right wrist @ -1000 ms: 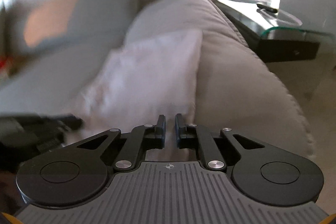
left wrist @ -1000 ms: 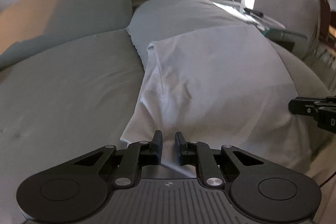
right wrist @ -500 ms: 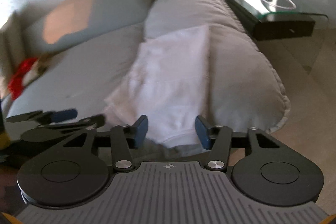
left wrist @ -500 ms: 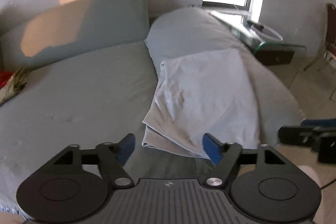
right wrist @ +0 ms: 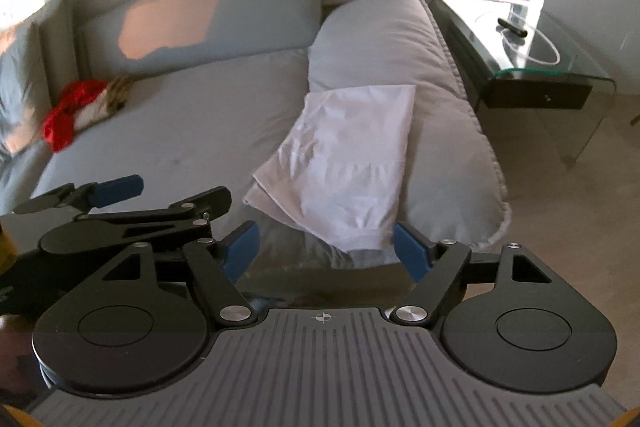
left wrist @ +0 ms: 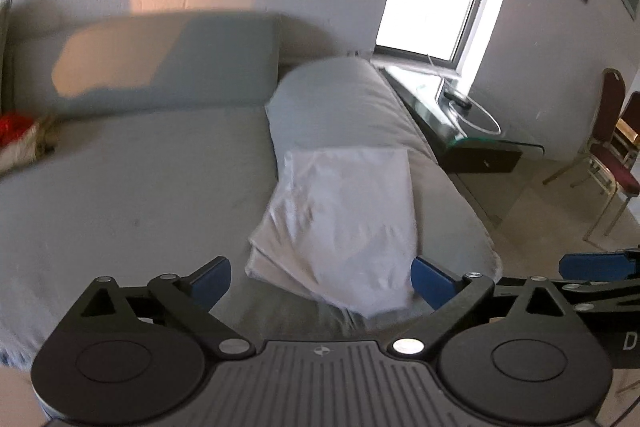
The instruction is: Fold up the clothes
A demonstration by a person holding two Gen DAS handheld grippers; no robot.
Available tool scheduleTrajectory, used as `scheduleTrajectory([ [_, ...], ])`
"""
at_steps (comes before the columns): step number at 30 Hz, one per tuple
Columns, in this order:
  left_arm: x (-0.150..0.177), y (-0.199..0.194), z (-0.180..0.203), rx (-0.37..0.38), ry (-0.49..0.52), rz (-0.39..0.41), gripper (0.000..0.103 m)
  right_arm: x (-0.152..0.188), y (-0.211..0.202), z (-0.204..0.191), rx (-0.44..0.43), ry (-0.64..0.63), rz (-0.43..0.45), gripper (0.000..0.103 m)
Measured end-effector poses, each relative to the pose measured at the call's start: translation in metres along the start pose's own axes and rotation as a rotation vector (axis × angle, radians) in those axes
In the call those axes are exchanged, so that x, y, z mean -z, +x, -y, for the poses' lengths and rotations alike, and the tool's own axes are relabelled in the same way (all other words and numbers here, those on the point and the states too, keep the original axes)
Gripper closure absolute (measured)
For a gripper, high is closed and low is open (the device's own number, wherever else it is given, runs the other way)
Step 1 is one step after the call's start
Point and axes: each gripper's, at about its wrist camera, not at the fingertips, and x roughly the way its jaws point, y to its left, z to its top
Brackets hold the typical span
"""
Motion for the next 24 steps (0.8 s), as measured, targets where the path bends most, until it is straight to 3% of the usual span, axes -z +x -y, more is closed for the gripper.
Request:
scheduleTrajectory([
  [8,0.016,0.018,0.011,0.010,0.015,-0.069,0.006,0.011,0.006,0.007,0.057,-0.013,-0.053,0.024],
  [24,0.016,0.025,0.023,0.022,0.044,-0.082,0.006,0.018,0.009,0.022,0.077,0.010,-0.054,0.024],
])
